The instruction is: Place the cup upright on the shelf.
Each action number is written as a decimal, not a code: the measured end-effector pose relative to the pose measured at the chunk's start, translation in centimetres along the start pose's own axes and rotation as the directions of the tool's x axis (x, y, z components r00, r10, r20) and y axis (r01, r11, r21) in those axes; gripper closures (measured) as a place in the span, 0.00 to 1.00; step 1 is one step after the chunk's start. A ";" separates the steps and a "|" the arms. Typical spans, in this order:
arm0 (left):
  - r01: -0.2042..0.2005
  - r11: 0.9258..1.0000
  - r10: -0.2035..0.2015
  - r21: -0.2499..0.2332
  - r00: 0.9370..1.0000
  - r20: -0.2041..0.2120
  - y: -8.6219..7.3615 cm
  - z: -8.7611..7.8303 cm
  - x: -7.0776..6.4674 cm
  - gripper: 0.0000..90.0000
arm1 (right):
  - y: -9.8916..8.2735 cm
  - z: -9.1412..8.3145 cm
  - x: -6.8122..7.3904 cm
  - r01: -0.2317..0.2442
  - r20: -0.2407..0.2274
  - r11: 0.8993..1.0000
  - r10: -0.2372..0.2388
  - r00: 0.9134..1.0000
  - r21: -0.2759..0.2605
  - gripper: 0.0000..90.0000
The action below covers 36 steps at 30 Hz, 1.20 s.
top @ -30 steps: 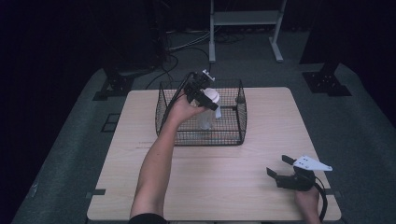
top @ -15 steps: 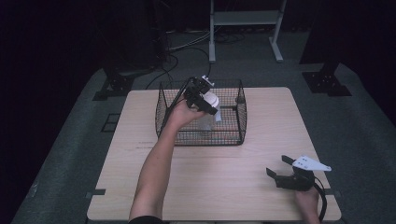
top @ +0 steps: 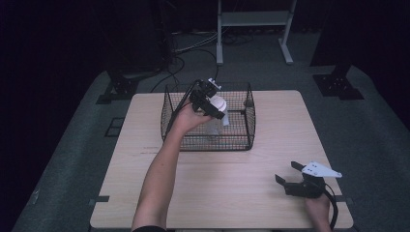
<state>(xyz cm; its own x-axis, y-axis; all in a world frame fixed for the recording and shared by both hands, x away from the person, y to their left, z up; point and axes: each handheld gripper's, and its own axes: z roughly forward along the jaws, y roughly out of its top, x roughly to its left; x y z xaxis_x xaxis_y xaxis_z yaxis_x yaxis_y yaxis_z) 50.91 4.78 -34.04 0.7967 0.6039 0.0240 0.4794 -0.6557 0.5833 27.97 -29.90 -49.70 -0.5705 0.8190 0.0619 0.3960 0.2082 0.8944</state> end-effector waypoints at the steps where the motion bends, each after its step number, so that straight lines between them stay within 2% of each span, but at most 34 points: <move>1: 0.001 1.000 -0.001 -0.001 1.000 0.000 0.0 -0.1 0.0 0.02 | 0.0 0.0 0.0 0.000 0.000 1.000 0.000 1.000 0.001 0.14; 13: -0.007 0.999 0.007 -0.033 1.000 -0.011 0.0 -1.0 -0.2 0.02 | 0.0 0.0 0.1 0.003 -0.008 1.000 -0.003 1.000 0.004 0.14; 19: -0.003 0.997 0.002 -0.078 1.000 -0.011 0.1 -1.9 -0.2 0.02 | 0.0 0.0 0.0 0.006 -0.009 1.000 -0.006 1.000 0.003 0.14; 36: -0.022 0.994 0.018 -0.103 0.999 -0.038 -0.1 -4.6 -0.1 0.02 | 0.0 -0.1 0.0 0.003 -0.006 1.000 -0.003 1.000 0.004 0.14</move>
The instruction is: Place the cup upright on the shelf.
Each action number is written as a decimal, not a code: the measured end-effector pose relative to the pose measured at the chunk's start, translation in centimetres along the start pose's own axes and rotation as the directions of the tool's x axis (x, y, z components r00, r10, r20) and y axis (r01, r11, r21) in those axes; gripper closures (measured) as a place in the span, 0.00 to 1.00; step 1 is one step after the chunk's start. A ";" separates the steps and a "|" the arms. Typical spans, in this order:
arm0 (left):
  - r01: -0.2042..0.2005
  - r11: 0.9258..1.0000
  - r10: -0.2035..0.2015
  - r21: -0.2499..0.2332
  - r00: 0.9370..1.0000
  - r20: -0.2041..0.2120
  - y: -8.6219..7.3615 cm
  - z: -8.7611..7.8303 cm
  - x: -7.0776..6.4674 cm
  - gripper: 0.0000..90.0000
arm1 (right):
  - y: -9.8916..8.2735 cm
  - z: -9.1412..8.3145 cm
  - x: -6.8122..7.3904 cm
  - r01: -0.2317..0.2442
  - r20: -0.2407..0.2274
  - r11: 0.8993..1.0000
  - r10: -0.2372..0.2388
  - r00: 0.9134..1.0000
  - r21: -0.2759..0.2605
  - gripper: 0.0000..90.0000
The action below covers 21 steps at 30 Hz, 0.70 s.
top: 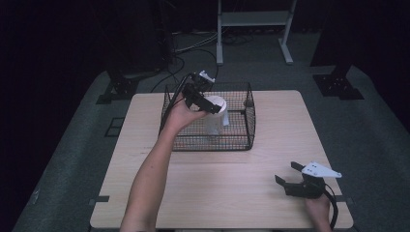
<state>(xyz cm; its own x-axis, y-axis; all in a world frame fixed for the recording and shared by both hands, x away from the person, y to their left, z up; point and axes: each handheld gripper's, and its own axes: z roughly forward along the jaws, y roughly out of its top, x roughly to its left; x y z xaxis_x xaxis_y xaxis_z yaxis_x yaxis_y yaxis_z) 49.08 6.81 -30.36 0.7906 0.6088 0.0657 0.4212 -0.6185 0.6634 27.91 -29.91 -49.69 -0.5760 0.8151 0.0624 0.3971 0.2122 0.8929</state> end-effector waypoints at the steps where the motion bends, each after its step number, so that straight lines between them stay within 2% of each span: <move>1: 0.001 1.000 -0.001 -0.004 1.000 -0.001 -0.1 -0.4 0.0 0.02 | 0.0 0.0 0.0 -0.001 0.000 1.000 0.001 1.000 0.000 0.14; 10: -0.010 1.000 0.010 -0.008 1.000 0.004 -0.7 -1.7 -0.5 0.02 | 0.0 0.0 0.0 0.000 0.005 1.000 0.000 1.000 0.001 0.14; 15: -0.018 0.999 0.019 -0.027 1.000 0.006 -1.2 -2.6 -1.0 0.02 | 0.0 0.0 0.0 0.003 0.010 1.000 -0.003 1.000 0.000 0.14; 21: -0.019 0.999 0.019 -0.037 1.000 0.005 -2.4 -3.9 -1.1 0.02 | 0.0 0.1 0.0 0.006 0.013 1.000 -0.006 1.000 0.001 0.14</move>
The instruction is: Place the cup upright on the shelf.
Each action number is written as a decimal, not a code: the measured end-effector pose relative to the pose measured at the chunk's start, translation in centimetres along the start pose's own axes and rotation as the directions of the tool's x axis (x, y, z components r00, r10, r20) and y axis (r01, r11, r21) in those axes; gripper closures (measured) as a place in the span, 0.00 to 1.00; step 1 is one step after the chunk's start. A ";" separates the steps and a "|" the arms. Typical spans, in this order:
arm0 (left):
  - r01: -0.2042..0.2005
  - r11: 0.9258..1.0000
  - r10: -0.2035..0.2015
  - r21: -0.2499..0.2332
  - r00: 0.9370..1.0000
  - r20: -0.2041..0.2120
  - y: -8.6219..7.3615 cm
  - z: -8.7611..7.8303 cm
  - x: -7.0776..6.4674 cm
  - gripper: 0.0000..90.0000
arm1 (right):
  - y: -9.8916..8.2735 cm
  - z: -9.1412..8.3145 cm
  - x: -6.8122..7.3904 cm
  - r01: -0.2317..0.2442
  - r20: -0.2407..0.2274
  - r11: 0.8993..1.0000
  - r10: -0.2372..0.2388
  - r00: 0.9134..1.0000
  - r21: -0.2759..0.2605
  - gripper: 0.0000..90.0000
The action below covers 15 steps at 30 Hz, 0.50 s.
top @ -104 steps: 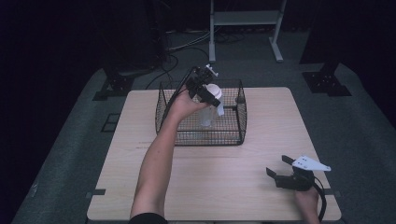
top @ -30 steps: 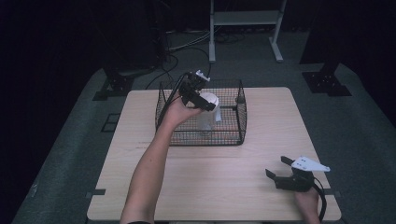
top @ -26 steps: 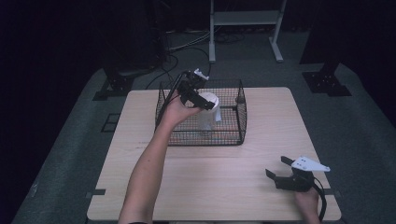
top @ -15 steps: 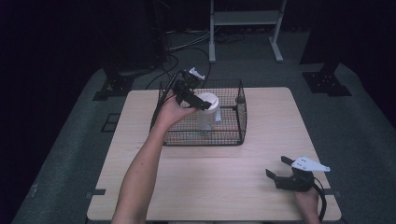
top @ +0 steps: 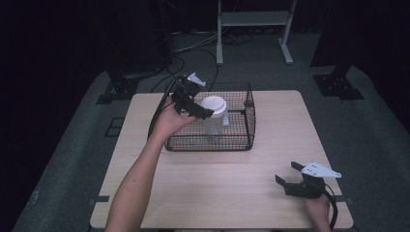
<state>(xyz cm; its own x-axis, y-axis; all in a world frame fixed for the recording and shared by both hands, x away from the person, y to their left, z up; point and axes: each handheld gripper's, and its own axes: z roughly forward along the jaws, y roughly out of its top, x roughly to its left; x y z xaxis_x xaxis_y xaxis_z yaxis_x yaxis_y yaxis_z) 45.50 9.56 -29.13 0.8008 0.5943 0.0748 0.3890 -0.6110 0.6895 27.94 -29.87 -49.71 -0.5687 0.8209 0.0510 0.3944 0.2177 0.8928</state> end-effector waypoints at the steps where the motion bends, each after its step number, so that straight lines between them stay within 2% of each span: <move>1: -0.003 1.000 0.003 -0.001 1.000 0.001 -0.2 -0.1 -0.1 0.02 | 0.0 0.0 0.0 0.001 0.001 1.000 -0.001 1.000 0.000 0.14; 3: 0.001 1.000 -0.001 -0.015 1.000 0.011 -0.7 -0.4 -0.3 0.02 | 0.0 0.0 0.1 0.001 0.005 1.000 -0.001 1.000 0.002 0.14; 15: -0.016 1.000 0.017 -0.018 0.999 0.038 -3.1 -1.4 -0.8 0.02 | 0.0 0.0 0.2 0.003 0.018 1.000 -0.003 1.000 0.006 0.14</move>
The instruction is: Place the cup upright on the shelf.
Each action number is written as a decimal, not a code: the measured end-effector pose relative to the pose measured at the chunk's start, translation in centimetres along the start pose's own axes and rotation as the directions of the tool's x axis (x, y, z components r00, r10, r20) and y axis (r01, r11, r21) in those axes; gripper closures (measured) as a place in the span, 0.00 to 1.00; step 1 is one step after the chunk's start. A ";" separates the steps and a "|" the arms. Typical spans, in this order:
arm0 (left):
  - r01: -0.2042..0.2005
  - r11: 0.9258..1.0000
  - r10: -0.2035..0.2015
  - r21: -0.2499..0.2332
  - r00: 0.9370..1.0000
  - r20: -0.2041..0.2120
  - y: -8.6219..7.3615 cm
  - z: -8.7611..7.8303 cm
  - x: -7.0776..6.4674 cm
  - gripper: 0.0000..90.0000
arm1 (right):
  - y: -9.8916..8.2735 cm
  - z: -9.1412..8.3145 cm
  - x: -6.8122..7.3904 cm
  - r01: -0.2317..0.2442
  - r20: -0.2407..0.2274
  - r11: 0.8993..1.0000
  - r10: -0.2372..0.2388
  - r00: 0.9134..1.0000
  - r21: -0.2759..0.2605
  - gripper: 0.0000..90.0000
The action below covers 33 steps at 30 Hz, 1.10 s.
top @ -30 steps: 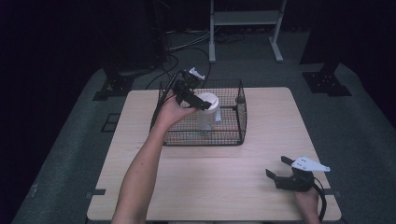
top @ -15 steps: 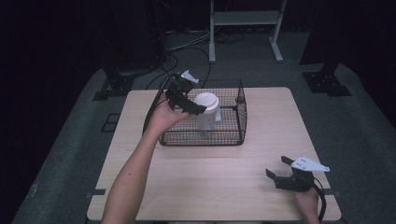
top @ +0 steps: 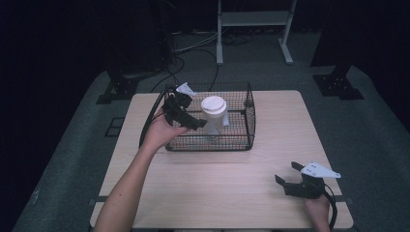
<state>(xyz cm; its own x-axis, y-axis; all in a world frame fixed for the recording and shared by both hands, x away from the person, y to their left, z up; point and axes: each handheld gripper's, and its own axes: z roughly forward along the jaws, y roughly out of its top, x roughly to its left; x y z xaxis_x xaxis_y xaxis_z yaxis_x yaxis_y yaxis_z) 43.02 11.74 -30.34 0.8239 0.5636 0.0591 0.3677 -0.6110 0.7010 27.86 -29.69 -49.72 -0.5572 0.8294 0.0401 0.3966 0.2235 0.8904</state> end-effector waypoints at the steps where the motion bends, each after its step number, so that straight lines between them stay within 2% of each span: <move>1: -0.001 1.000 0.001 -0.001 1.000 0.000 -0.2 -0.1 -0.1 0.02 | 0.0 0.0 0.0 0.000 0.000 1.000 0.000 1.000 0.000 0.14; 11: -0.005 1.000 0.005 -0.016 1.000 0.015 -2.3 -1.0 -0.9 0.02 | 0.0 0.1 0.0 -0.005 0.006 1.000 0.005 1.000 0.006 0.14; 13: -0.006 1.000 0.006 -0.017 1.000 0.000 -2.6 -1.1 -1.0 0.02 | 0.0 0.1 0.0 -0.003 0.007 1.000 0.003 1.000 0.006 0.14; 15: 0.007 1.000 -0.007 -0.029 1.000 0.009 -2.9 -1.3 -1.0 0.02 | 0.0 0.1 0.0 -0.004 0.009 1.000 0.004 1.000 0.007 0.14; 29: -0.004 1.000 0.004 -0.015 1.000 0.018 -5.0 -1.7 -2.0 0.02 | 0.0 0.1 0.0 0.001 0.013 1.000 -0.001 1.000 0.008 0.14; 33: -0.003 1.000 0.003 -0.002 0.999 0.032 -5.8 -1.6 -2.0 0.02 | 0.0 0.1 0.0 0.001 0.016 1.000 -0.001 1.000 0.008 0.14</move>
<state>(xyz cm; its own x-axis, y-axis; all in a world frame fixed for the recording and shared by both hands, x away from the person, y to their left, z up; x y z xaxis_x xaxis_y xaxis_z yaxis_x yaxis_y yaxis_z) 38.51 15.08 -33.39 0.8386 0.5435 0.0382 0.3643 -0.6115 0.7024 27.92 -29.62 -49.75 -0.5461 0.8371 0.0324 0.4020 0.2280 0.8868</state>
